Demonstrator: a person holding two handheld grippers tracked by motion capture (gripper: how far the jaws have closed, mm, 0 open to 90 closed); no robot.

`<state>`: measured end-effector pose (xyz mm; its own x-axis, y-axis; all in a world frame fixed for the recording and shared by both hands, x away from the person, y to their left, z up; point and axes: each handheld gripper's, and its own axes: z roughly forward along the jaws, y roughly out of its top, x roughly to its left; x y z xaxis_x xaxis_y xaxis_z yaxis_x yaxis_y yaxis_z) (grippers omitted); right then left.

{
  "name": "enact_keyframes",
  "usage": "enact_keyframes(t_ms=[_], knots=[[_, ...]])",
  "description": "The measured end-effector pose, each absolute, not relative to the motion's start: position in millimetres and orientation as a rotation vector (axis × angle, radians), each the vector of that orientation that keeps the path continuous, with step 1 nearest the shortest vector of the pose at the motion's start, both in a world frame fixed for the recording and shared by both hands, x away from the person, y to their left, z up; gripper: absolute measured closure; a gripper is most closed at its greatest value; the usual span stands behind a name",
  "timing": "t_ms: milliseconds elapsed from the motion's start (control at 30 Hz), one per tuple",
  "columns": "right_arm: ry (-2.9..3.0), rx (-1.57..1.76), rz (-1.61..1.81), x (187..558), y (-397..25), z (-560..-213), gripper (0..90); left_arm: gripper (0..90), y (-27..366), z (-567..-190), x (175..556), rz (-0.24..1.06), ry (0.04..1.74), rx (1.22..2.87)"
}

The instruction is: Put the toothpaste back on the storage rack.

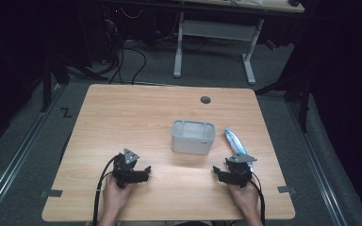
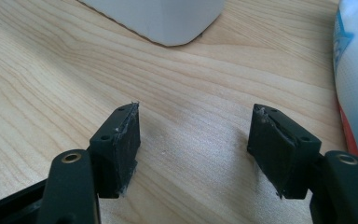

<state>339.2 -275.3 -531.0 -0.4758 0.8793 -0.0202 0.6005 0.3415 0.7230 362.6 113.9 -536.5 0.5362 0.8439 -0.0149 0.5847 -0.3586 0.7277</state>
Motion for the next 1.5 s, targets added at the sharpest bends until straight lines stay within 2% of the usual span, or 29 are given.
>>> enact_keyframes(t_ms=[767,1500], knots=[[2.202,1.301,0.928,339.1,-275.4,-531.1,33.5,14.4,113.0,-536.4,362.3,0.477,1.157,2.079],[2.143,1.311,0.948,325.6,-284.1,-516.5,42.5,14.6,112.9,-536.4,362.1,0.478,1.159,2.078]])
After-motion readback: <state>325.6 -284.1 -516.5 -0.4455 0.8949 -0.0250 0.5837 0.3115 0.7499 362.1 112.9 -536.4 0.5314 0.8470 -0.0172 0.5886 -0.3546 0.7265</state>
